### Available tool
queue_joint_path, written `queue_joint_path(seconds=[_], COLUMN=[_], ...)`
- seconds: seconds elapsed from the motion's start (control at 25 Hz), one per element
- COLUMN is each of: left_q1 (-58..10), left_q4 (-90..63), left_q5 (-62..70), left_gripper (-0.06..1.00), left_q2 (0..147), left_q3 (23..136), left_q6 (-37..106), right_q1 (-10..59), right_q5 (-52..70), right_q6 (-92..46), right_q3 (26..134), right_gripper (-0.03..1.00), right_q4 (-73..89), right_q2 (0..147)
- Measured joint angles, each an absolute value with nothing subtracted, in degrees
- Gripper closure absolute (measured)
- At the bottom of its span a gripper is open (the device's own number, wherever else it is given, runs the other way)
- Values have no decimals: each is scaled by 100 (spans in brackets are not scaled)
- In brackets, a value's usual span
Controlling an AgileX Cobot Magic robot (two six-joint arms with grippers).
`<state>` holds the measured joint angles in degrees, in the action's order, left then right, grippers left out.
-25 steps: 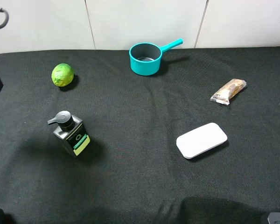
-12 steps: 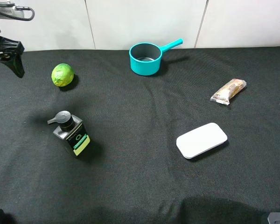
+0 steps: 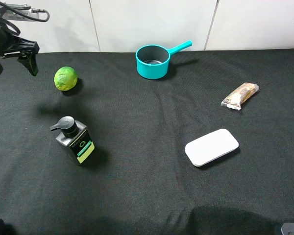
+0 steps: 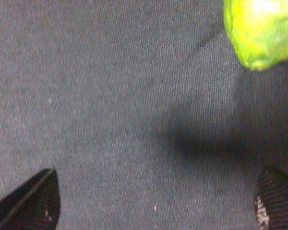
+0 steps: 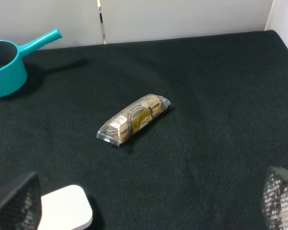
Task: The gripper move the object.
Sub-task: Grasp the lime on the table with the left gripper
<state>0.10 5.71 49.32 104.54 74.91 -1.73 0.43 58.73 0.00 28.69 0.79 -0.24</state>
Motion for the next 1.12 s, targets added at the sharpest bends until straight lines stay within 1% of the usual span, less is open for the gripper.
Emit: queue_joint_path(seconds=[0.4,0.72,1.12], left_q1=[-319,-621,-656], left_q4=[573,549,547], left_q5=[4918,4901,4811], left_gripper=[15,15,15], left_q2=[11164,11558,11981], left_q3=[8252,8445,8789], left_q6=[-137,-137,-135], right_q1=[43,43,43], right_q5=[5873,5873,5873], right_q6=[0,0,0], right_q3=[2869,2869,2869], right_gripper=[27,27,27], right_q4=[79,79,79], right_q2=[-24,-24,-24])
